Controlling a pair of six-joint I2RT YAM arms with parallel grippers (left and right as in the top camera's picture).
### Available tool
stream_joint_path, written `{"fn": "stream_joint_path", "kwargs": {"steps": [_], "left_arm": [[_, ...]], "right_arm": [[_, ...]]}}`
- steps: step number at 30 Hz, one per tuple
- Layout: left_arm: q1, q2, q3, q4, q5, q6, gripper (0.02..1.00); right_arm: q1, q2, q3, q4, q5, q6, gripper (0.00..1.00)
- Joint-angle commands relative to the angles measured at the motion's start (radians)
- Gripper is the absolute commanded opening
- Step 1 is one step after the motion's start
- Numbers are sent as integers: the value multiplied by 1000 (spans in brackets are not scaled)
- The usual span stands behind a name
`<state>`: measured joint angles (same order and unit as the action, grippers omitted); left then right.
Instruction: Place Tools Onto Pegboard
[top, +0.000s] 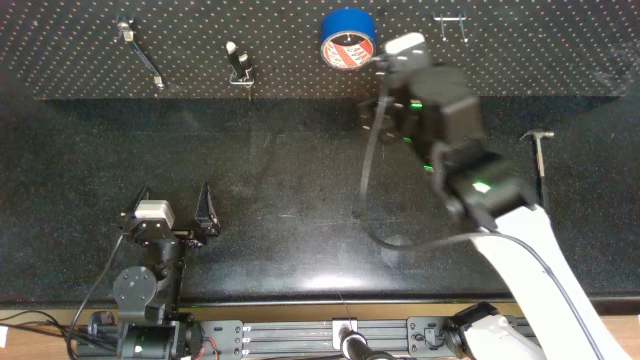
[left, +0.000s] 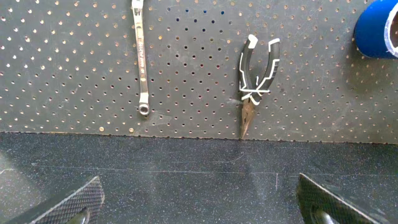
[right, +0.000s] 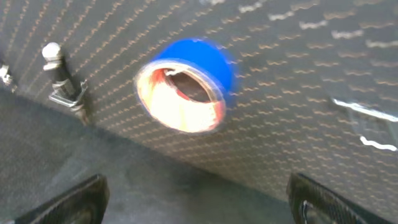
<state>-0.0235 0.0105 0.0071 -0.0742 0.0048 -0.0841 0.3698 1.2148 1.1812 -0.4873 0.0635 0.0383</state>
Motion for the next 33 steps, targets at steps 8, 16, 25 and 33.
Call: {"fn": "stream_joint_path", "kwargs": {"steps": [8, 16, 25, 33], "left_arm": [[-4, -7, -2, -8, 6, -5, 993], [-4, -7, -2, -8, 6, -5, 996], [-4, -7, -2, -8, 6, -6, 996], [-4, -7, -2, -8, 6, -5, 996]], "right_arm": [[-823, 3, -5, -651, -240, -243, 934], [-875, 204, -5, -683, -177, -303, 939], [-875, 204, -5, -703, -169, -338, 941], [-924, 214, -5, -685, -207, -785, 941]]}}
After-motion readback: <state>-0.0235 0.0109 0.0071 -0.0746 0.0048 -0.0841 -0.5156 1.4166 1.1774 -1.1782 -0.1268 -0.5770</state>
